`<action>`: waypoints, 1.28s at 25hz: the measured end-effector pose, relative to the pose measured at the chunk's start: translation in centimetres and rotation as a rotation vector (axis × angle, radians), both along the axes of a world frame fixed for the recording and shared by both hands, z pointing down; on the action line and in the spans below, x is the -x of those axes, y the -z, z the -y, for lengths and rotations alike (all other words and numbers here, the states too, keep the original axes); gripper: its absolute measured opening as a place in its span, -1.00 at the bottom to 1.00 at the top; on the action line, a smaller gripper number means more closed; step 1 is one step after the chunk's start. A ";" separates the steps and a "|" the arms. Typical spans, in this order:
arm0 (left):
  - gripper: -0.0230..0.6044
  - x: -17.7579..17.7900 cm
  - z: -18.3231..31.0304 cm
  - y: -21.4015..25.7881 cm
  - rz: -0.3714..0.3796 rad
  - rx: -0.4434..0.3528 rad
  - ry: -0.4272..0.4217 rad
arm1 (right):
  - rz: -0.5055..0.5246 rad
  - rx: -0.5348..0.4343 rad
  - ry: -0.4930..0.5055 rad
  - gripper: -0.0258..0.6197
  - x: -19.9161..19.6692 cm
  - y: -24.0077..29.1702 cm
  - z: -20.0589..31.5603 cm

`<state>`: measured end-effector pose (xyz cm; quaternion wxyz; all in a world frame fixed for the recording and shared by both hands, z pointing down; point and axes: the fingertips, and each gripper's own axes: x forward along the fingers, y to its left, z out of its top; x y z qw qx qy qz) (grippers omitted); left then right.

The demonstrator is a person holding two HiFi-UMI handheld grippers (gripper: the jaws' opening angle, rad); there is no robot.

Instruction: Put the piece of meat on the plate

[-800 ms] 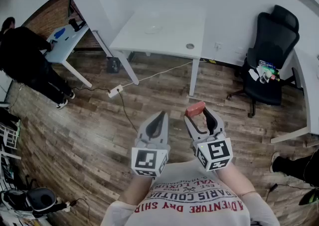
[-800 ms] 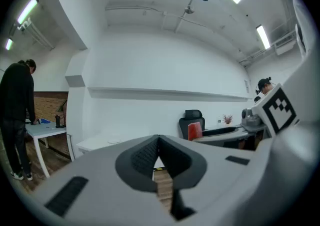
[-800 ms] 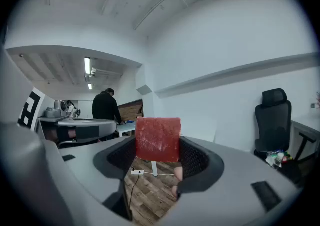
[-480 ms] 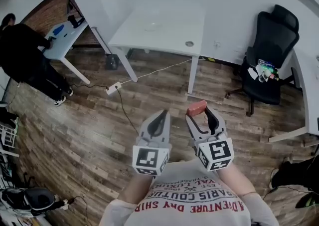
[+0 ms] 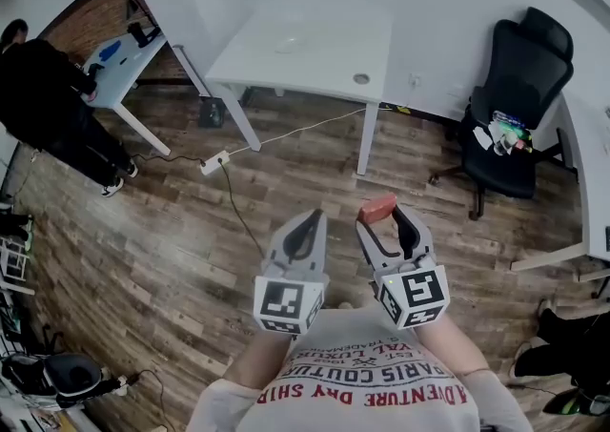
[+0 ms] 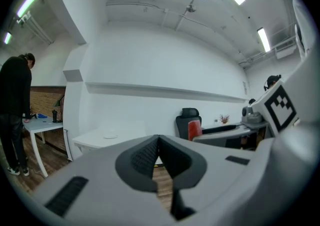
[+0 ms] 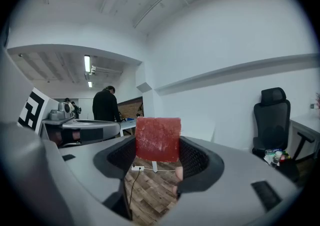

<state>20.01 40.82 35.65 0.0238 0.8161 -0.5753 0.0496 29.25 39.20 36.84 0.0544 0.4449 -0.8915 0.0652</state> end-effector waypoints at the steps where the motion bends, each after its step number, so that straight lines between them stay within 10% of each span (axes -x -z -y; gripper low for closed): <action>1: -0.91 -0.1 0.0 -0.2 0.003 0.006 0.000 | 0.001 0.003 0.009 -0.06 0.0 -0.1 0.0; 16: -0.91 7.4 7.4 -3.1 -0.032 0.070 0.036 | -0.017 0.086 0.023 -0.06 6.1 -3.1 7.6; 32: -0.91 27.4 25.0 -1.3 -0.054 0.061 -0.014 | -0.021 0.092 0.019 -0.06 26.0 -0.5 24.4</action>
